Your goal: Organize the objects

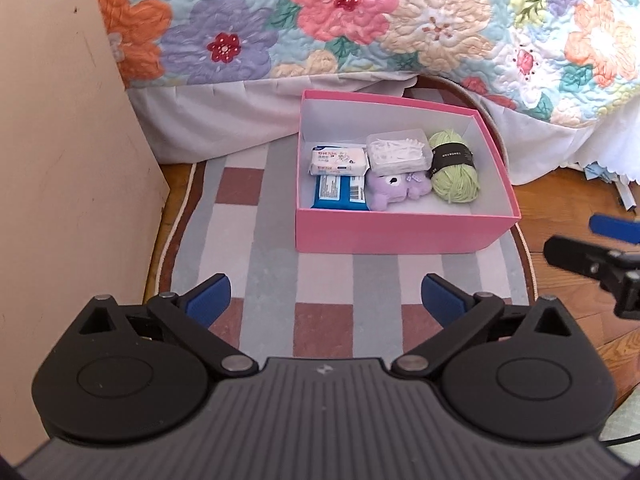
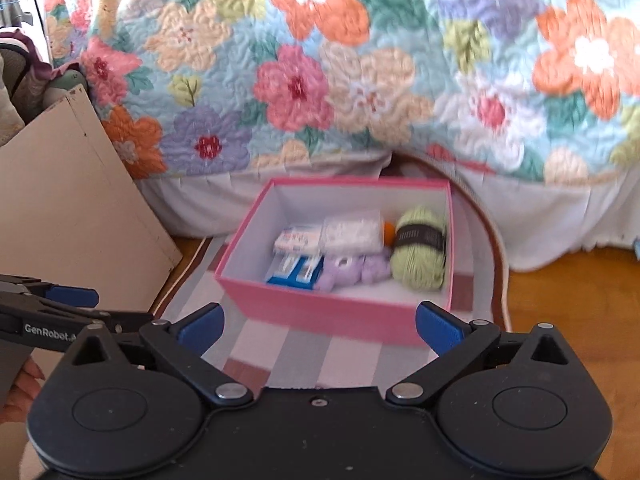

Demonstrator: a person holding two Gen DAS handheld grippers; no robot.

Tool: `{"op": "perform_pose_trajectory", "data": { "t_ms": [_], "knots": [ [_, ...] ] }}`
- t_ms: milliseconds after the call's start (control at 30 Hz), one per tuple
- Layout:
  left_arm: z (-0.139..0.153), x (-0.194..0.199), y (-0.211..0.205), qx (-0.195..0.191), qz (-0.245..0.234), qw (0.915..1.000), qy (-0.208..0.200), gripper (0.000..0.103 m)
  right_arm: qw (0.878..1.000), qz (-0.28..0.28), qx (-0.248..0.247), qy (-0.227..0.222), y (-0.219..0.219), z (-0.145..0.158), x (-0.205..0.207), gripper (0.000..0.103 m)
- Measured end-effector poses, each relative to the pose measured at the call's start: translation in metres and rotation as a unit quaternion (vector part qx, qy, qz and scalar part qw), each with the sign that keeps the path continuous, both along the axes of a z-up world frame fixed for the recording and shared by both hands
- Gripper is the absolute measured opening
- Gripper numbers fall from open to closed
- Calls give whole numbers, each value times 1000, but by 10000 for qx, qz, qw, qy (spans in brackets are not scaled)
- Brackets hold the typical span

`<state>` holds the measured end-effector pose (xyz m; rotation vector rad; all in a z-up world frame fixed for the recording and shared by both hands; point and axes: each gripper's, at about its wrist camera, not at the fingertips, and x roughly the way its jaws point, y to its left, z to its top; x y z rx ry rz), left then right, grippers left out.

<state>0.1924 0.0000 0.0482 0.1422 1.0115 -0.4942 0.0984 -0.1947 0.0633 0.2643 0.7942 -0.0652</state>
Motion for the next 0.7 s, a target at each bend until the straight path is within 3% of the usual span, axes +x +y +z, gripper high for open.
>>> {"op": "perform_pose_trajectory", "data": {
  "t_ms": [167, 333, 700],
  "knots": [
    [-5, -2, 4, 22, 51, 9997, 232, 103, 9996, -158, 72, 236, -5, -10, -4, 103],
    [-7, -8, 5, 120, 166, 9995, 222, 103, 9992, -10, -277, 284, 6, -6, -9, 103],
    [-1, -20, 7, 417, 239, 9984, 312, 103, 9990, -37, -308, 307, 13, 2, -19, 103]
  ]
}}
